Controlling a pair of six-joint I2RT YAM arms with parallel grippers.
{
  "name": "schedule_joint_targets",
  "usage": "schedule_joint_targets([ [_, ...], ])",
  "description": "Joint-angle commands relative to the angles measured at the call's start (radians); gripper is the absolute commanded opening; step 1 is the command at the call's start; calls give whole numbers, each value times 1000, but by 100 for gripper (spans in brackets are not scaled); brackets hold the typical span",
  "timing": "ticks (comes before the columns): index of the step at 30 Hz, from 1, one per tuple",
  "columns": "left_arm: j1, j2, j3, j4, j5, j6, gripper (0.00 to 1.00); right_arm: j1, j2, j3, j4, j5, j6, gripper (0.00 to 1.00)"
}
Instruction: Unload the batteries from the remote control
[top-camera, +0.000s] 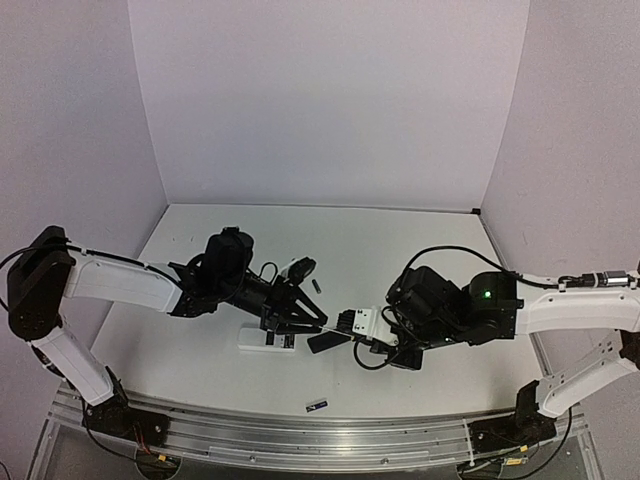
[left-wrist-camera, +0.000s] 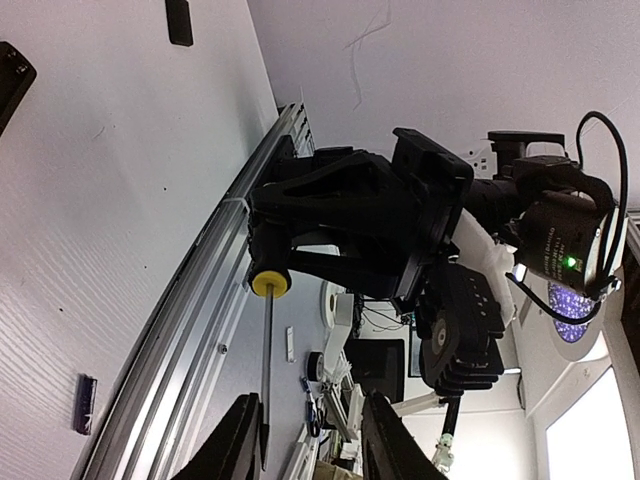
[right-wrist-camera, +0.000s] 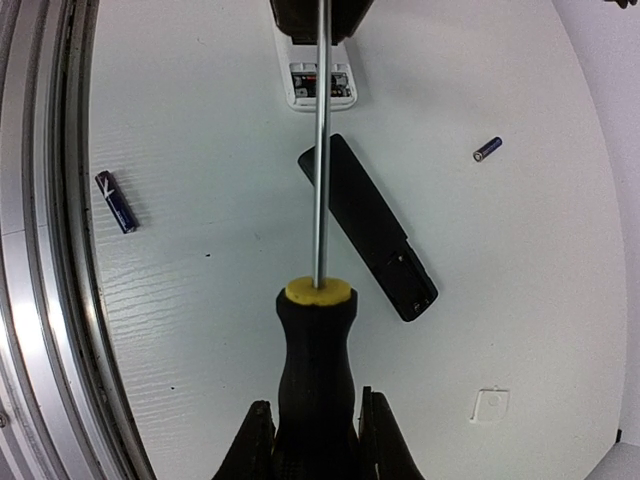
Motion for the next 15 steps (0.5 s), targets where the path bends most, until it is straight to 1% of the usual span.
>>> schedule_joint_targets([
  [1, -4, 18, 26, 67, 36, -22, 32, 5, 3, 45, 6, -10, -16, 0],
  [3, -5, 23, 28, 68, 38, -22, 26, 5, 5, 46, 6, -15, -19, 0],
  [4, -4, 26, 28, 68, 40, -23, 22, 6, 6, 47, 7, -22, -22, 0],
  [5, -4, 30, 28, 71, 42, -26, 18, 5, 6, 47, 7, -23, -22, 0],
  [6, -4, 32, 29, 72, 46, -28, 9, 5, 6, 47, 7, -22, -23, 0],
  [7, -4, 34, 27, 75, 47, -29, 3, 5, 6, 48, 7, -18, -24, 0],
  [9, -4, 32, 20, 87, 49, -29, 0, 5, 6, 49, 7, -16, -26, 0],
  [11, -4, 24, 5, 109, 43, -31, 0, 5, 4, 54, 8, -21, -23, 0],
  [12, -4, 18, -2, 113, 37, -26, 0, 6, 3, 57, 8, -24, -18, 2],
  [13, -4, 12, -7, 111, 30, -16, 0, 6, 0, 59, 11, -27, -6, 13],
  [15, -4, -2, -19, 106, 13, 24, 0, 6, -10, 65, 21, -21, 37, 39],
])
